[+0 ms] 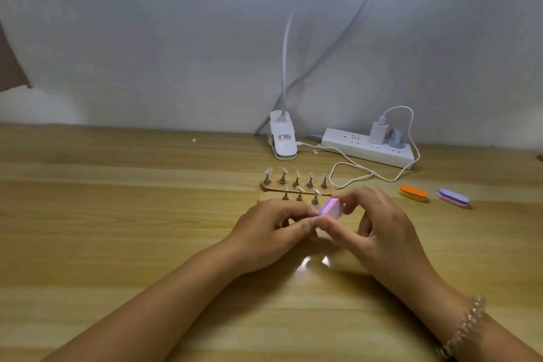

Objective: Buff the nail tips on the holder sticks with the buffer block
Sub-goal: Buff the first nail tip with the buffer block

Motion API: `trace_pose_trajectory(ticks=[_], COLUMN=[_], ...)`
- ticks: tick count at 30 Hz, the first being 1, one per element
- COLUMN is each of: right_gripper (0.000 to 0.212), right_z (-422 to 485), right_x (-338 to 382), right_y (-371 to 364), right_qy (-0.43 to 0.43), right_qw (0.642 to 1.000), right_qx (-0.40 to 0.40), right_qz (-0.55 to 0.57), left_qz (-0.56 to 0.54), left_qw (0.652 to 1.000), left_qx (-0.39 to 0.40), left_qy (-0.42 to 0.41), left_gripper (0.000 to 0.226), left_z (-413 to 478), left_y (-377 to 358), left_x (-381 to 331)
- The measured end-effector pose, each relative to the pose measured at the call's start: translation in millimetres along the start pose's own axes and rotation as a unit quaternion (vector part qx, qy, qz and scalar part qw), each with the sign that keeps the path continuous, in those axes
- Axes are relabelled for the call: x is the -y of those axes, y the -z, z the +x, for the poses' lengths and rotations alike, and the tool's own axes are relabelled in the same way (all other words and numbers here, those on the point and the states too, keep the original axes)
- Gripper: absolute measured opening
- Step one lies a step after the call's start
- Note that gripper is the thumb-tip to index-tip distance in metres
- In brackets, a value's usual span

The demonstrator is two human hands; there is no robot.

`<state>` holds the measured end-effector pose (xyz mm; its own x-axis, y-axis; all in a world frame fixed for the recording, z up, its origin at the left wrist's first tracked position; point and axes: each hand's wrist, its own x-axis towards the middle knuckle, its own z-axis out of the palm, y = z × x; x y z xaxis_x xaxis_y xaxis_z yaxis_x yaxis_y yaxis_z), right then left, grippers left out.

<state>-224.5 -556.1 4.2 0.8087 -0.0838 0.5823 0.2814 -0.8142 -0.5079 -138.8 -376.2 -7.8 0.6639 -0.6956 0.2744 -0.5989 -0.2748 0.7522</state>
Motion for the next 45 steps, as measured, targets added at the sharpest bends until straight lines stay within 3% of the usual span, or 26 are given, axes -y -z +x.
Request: trace_pose_trajectory(ticks=[4,9,11,15,18,22,26,31,35,37,41,45], right_gripper=[0.041,0.041,0.04,0.043,0.041,0.039,0.041,0.047,0.045,0.041,0.041,0.044], right_z=[-5,4,2,-2,1,-4,0,-2,5,2,1,1], right_x=[3,-9,-6,1,-2,2,-2,1,-8,-6,-2,-2], right_y=[-4,2,2,-3,-1,-2,0,-3,3,3,-1,0], right_qy=[0.041,-0.063,-0.044,0.004,-0.032,0.026,-0.027,-0.013,-0.082,-0.074,-0.037,-0.04], right_qw=[0.998,0.995,0.996,0.998,0.998,0.998,0.999,0.999,0.993,0.993,0.997,0.999], right_qx=[0.034,-0.037,-0.035,0.052,0.025,0.049,0.025,0.046,-0.023,-0.014,0.052,0.025], right_qz=[-0.019,0.061,0.062,0.028,0.04,0.003,0.026,0.016,0.076,0.094,0.04,0.007], left_qz=[0.021,-0.025,-0.039,-0.031,-0.02,0.004,0.031,0.055,-0.003,-0.019,-0.024,-0.025], left_qw=[1.0,1.0,0.999,0.999,1.0,1.0,0.999,0.999,1.0,1.0,1.0,1.0], left_qx=[0.007,-0.018,-0.018,-0.016,-0.003,0.008,0.009,0.004,-0.003,-0.01,-0.017,-0.008], left_qy=[0.013,0.003,0.003,0.003,0.003,0.015,0.008,0.0,0.003,0.0,0.004,0.002], left_gripper=[0.027,0.02,0.02,0.029,0.027,0.022,0.018,0.016,0.023,0.02,0.016,0.02], left_z=[0,-1,-1,0,-1,-1,-2,-2,-1,-1,0,0], left_y=[-1,0,1,2,1,0,0,-1,-1,-1,-2,-2], left_x=[-1,-2,-3,-4,-4,-4,-4,-3,-3,-1,2,2])
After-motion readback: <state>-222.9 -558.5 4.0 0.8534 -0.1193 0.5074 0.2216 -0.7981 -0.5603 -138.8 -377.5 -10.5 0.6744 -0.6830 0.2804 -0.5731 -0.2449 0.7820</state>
